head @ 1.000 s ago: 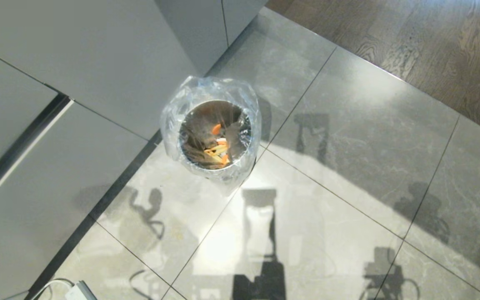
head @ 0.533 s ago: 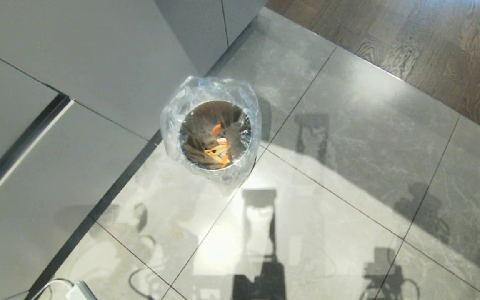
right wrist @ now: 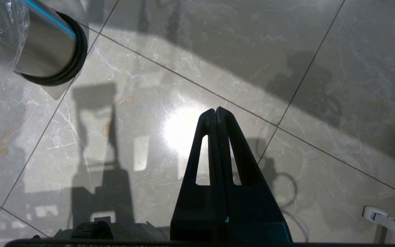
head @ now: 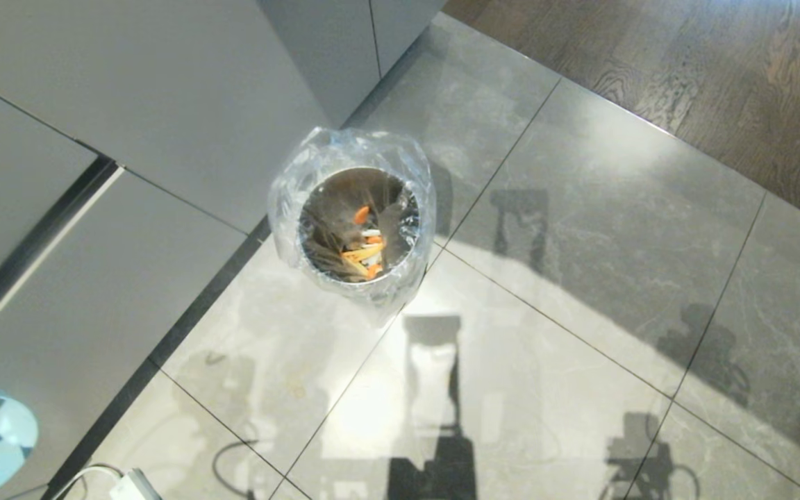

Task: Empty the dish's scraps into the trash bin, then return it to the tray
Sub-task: Put the bowl back to the table

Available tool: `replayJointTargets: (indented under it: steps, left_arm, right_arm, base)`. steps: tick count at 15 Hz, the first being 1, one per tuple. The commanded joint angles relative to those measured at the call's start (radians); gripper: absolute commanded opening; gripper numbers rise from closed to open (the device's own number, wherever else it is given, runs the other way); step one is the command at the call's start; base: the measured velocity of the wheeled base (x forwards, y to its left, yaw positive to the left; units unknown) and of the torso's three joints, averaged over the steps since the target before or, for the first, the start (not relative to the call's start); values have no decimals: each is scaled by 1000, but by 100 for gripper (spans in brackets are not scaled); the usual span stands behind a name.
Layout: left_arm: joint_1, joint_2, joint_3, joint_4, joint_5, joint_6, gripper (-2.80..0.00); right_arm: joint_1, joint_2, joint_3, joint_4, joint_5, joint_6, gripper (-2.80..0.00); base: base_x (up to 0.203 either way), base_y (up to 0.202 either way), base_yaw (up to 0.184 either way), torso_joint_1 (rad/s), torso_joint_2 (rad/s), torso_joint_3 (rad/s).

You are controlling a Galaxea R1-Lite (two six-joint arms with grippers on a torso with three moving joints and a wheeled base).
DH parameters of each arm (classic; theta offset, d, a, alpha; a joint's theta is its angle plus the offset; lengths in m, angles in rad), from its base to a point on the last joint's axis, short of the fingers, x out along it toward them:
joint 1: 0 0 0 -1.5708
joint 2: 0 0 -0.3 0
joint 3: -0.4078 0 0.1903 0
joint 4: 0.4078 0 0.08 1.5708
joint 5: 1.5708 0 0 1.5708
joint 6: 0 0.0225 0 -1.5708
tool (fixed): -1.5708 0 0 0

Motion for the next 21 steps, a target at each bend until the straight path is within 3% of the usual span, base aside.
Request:
replayJointTargets:
  steps: [1,4,5,8,11,14,18,21]
  left_arm:
    - [100,-88,1,209,-267,-164,-280]
    - [132,-210,1,415,-404,-301,-280]
    - [155,-246,-5,484,-503,-368,-280]
    - [226,-307,-12,557,-725,-504,-280]
    - [264,-391,1,608,-881,-606,-280]
    - [261,-416,2,610,-891,-649,-280]
    - [245,-539,2,644,-884,-836,-280]
    - [242,-607,2,649,-879,-872,-280]
  right_arm:
    - [0,0,0,0,1,1,-280]
    - [0,0,0,0,0,1,-280]
    - [0,0,-1,0,0,1,-280]
    - [0,0,0,0,0,1,-280]
    - [0,0,0,0,0,1,-280]
    - [0,0,0,0,1,1,-280]
    - [0,0,0,0,1,1,-280]
    - [0,0,0,0,1,1,-280]
  base:
    - [0,0,0,0,0,0]
    - [0,0,0,0,0,0]
    - [0,0,0,0,0,0]
    - [0,0,0,0,0,0]
    - [0,0,0,0,0,0]
    - [0,0,0,0,0,0]
    - [0,0,0,0,0,0]
    - [0,0,0,0,0,0]
